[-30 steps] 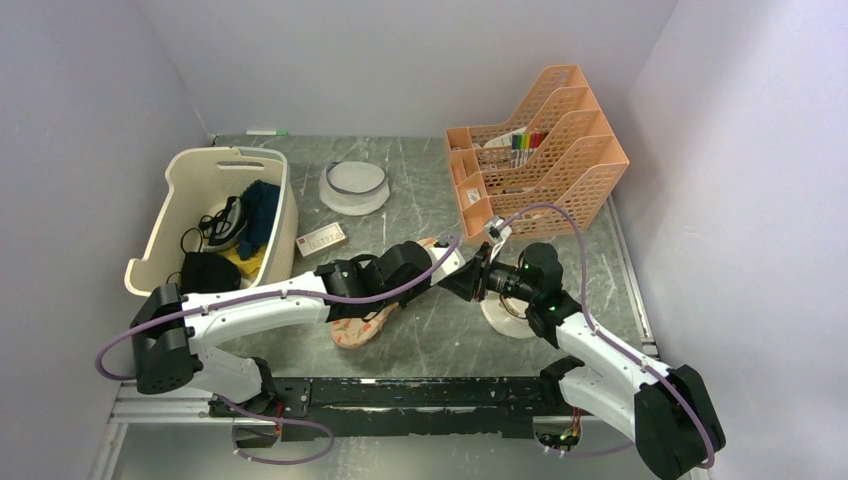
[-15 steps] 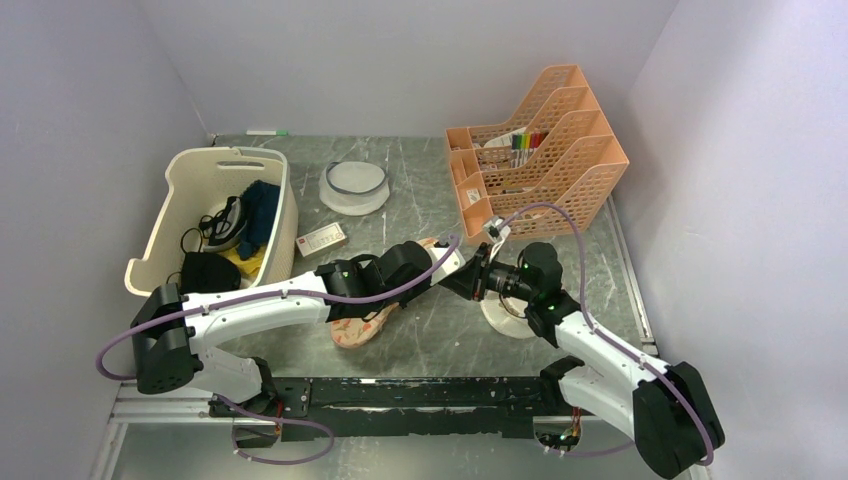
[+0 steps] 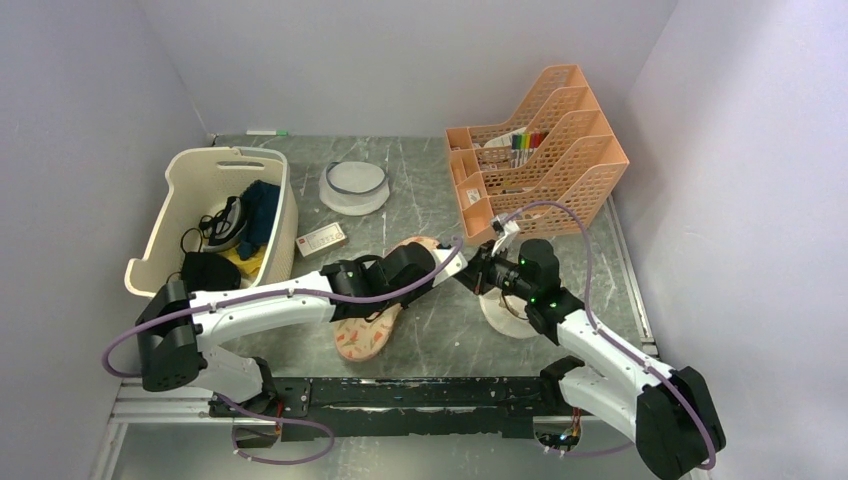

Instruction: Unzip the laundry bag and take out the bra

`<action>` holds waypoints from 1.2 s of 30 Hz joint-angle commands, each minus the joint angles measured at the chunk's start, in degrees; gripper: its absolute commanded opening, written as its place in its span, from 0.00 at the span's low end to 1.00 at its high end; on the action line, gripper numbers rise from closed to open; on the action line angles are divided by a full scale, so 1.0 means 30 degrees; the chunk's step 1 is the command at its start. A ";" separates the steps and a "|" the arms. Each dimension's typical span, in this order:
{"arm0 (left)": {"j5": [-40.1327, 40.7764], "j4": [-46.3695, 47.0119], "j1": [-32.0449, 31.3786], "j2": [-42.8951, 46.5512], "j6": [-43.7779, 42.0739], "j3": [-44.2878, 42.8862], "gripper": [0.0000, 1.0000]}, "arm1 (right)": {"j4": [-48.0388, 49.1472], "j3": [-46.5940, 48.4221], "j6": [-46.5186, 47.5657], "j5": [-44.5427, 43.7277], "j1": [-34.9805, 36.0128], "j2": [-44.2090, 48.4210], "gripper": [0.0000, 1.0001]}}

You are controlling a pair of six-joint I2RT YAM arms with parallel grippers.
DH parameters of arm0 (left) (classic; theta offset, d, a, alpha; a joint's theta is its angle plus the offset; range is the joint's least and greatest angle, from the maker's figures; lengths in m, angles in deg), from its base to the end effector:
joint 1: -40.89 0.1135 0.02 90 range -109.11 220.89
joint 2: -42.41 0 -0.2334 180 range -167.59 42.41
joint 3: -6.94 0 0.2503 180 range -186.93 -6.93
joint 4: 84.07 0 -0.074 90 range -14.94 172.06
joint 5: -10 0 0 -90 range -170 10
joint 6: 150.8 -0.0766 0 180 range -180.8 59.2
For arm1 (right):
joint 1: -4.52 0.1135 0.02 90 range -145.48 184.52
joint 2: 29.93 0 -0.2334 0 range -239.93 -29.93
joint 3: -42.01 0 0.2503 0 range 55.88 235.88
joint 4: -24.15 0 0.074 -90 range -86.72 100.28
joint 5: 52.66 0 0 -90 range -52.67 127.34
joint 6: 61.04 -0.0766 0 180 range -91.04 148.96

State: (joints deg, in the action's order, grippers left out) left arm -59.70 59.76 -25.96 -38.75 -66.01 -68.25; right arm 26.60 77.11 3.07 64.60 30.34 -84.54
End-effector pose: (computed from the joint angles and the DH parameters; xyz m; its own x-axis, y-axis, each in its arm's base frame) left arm 0.1586 -0.3033 0.2202 -0.1936 0.6693 -0.7173 0.7820 0.5467 0.2991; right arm 0.2157 0.1433 0.1785 -0.5787 0.1512 -0.8014 -0.5876 0.6041 0.5383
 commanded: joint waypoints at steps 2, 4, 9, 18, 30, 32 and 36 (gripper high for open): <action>0.0528 0.0257 0.0044 -0.0620 -0.0264 -0.0232 0.07 | -0.2136 0.0842 0.1153 -0.3552 -0.0229 -0.0273 0.00; 0.0446 0.0052 0.0032 -0.0875 -0.0147 -0.0266 0.07 | -0.1573 0.0668 0.1398 -0.2553 -0.0229 -0.0708 0.00; -0.0308 0.0267 0.0229 -0.1348 0.0028 -0.0314 0.08 | -0.0767 0.1136 0.0910 -0.0779 -0.0258 -0.2109 0.00; -0.3636 0.2616 0.0589 0.1118 0.9375 0.2375 0.65 | 0.1088 0.0224 -0.1025 0.1004 -0.0258 -0.2531 0.00; -0.4117 0.2852 -0.0459 0.5920 1.9418 0.6355 0.91 | -0.0094 -0.0874 -0.2207 0.0382 -0.0251 -0.0922 0.00; -0.4502 0.4095 -0.0834 0.6275 2.0279 0.7182 0.92 | -0.0404 -0.1119 -0.2378 0.0600 -0.0262 -0.0961 0.00; -0.4950 0.6191 -0.1572 0.6132 2.1593 0.8765 0.92 | -0.0516 -0.1689 -0.2797 0.0648 -0.0258 -0.0872 0.00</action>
State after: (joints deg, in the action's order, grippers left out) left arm -71.72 70.18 -28.67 -20.04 -8.88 -45.89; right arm 25.62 74.03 -3.18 66.07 29.97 -87.93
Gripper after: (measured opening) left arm 0.915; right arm 0.010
